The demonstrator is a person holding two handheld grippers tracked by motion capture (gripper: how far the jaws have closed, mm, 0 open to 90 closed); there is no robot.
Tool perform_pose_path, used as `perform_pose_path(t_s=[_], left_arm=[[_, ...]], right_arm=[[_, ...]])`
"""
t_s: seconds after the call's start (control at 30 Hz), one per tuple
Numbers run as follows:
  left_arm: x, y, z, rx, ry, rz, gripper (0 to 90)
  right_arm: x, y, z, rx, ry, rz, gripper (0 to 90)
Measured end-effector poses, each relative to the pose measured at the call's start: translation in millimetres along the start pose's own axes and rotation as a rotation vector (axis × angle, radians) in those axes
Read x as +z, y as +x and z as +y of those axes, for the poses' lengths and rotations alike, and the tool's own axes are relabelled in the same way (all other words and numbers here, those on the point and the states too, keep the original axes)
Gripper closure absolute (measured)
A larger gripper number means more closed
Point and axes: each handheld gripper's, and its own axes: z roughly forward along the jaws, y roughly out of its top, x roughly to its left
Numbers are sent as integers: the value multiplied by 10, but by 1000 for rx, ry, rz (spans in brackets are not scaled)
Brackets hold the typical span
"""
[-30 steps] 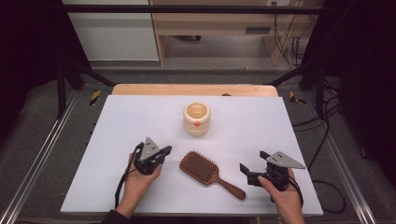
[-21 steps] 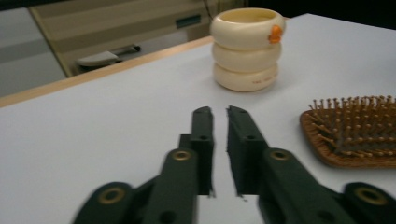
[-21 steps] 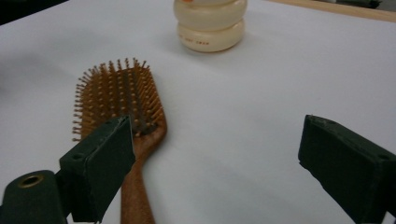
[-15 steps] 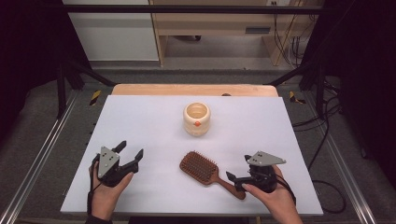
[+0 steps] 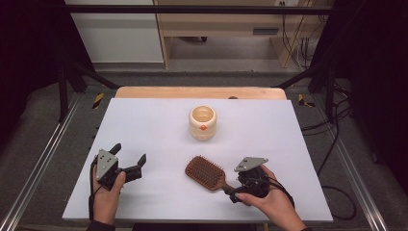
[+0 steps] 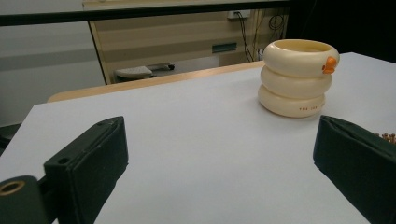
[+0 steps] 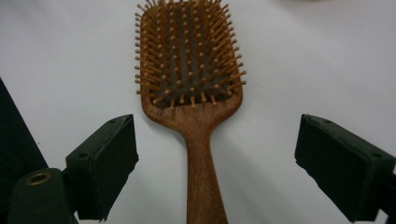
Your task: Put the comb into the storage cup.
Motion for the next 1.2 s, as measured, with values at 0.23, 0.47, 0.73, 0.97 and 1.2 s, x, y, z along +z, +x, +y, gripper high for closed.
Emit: perform_pose_path(t_s=[0.23, 0.47, 0.73, 0.97, 1.2], left_arm=[[6, 7, -6, -5, 3, -5, 30], [10, 4, -7, -2, 6, -13, 29], [14, 4, -7, -4, 7, -18, 28], [14, -6, -6, 1, 10, -23, 28], [14, -7, -5, 0, 10, -25, 28]], right_arm=[[159, 56, 27, -29, 94, 14, 147], [271, 81, 42, -51, 168, 31, 243], [326, 58, 52, -63, 228, 34, 395], [358, 28, 55, -77, 268, 41, 497], [383, 16, 76, -89, 287, 52, 557]])
